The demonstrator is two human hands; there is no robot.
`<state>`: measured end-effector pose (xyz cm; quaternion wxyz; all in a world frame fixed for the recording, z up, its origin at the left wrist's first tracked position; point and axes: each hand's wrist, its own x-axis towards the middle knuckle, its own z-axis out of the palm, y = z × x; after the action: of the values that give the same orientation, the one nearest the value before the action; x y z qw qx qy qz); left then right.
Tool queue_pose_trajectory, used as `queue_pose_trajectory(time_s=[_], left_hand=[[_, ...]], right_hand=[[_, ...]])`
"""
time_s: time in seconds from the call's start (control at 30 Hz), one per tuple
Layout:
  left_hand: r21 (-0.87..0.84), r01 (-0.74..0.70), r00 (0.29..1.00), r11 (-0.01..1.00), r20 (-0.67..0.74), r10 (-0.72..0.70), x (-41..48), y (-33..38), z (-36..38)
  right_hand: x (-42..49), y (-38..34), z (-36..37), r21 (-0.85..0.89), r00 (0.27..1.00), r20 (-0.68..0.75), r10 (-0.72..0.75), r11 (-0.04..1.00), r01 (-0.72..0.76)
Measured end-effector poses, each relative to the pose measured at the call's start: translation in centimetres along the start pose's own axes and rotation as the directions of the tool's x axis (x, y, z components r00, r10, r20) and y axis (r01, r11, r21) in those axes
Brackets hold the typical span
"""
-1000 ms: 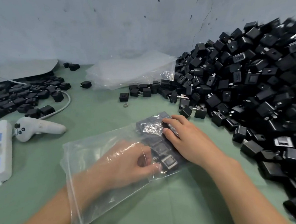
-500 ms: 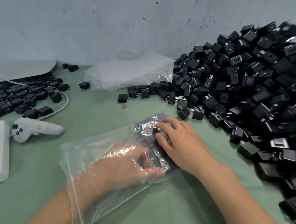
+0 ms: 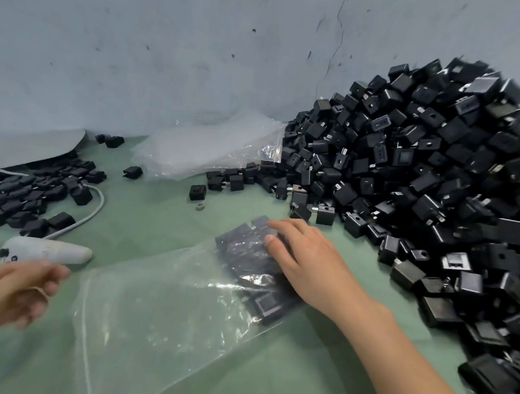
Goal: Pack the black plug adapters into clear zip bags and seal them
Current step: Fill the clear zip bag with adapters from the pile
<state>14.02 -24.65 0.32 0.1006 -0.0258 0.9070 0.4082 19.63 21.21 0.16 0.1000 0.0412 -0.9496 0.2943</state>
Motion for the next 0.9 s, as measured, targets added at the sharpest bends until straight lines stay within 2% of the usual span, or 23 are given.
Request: queue_pose_trajectory(time_s=[0.03, 0.1, 0.13, 0.2, 0.23, 0.3, 0.33, 0.4, 0.43, 0.57, 0.7, 0.9], left_hand=[[0.077, -0.052, 0.996, 0.996, -0.063, 0.057, 0.1, 1.1, -0.3], [-0.014, -0.137, 0.979, 0.990, -0.155, 0.134, -0.1, 7.8, 1.5], [-0.022, -0.237, 0.962, 0.971, -0.144, 0.232, -0.2, 11.8, 3.4], [0.071, -0.471, 0.882, 0.879, 0.053, 0.468, -0.7, 18.9, 8.1], [0.147, -0.534, 0.844, 0.832, 0.152, 0.515, -0.2, 22.0, 10.7], [0.332, -0.594, 0.800, 0.732, 0.333, 0.499, 1.4, 27.1, 16.1], [0.413, -0.603, 0.794, 0.682, 0.392, 0.465, 2.3, 28.9, 18.7], [0.528, -0.606, 0.795, 0.595, 0.432, 0.427, 4.3, 31.2, 23.2], [0.561, -0.591, 0.807, 0.579, 0.426, 0.410, 5.3, 31.8, 25.0], [0.599, -0.498, 0.866, 0.628, 0.381, 0.324, 8.9, 32.1, 29.6], [0.576, -0.478, 0.878, 0.663, 0.314, 0.361, 10.5, 31.8, 30.6], [0.550, -0.354, 0.921, 0.756, 0.066, 0.383, 8.8, 32.3, 33.3]], right_hand=[[0.1, 0.3, -0.3, 0.050, 0.999, -0.037, 0.034, 0.998, -0.032], [0.2, 0.9, -0.8, 0.248, 0.975, -0.131, 0.178, 0.958, -0.142], [0.3, 1.1, -1.2, 0.394, 0.942, -0.155, 0.297, 0.893, -0.216], [0.9, 1.8, -1.9, 0.679, 0.829, -0.111, 0.549, 0.651, -0.340], [1.1, 2.1, -2.3, 0.786, 0.770, -0.061, 0.636, 0.506, -0.355], [1.3, 2.5, -3.1, 0.916, 0.672, 0.053, 0.739, 0.232, -0.328], [1.5, 2.6, -3.2, 0.947, 0.646, 0.091, 0.758, 0.136, -0.293], [1.6, 2.7, -3.4, 0.958, 0.600, 0.147, 0.786, 0.037, -0.284], [1.6, 2.6, -3.4, 0.957, 0.591, 0.161, 0.791, 0.021, -0.290], [2.0, 2.8, -3.2, 0.965, 0.642, 0.163, 0.749, 0.013, -0.260], [3.0, 3.1, -2.9, 0.971, 0.627, 0.118, 0.770, 0.045, -0.237], [3.3, 3.1, -2.5, 0.975, 0.608, 0.119, 0.785, 0.023, -0.220]])
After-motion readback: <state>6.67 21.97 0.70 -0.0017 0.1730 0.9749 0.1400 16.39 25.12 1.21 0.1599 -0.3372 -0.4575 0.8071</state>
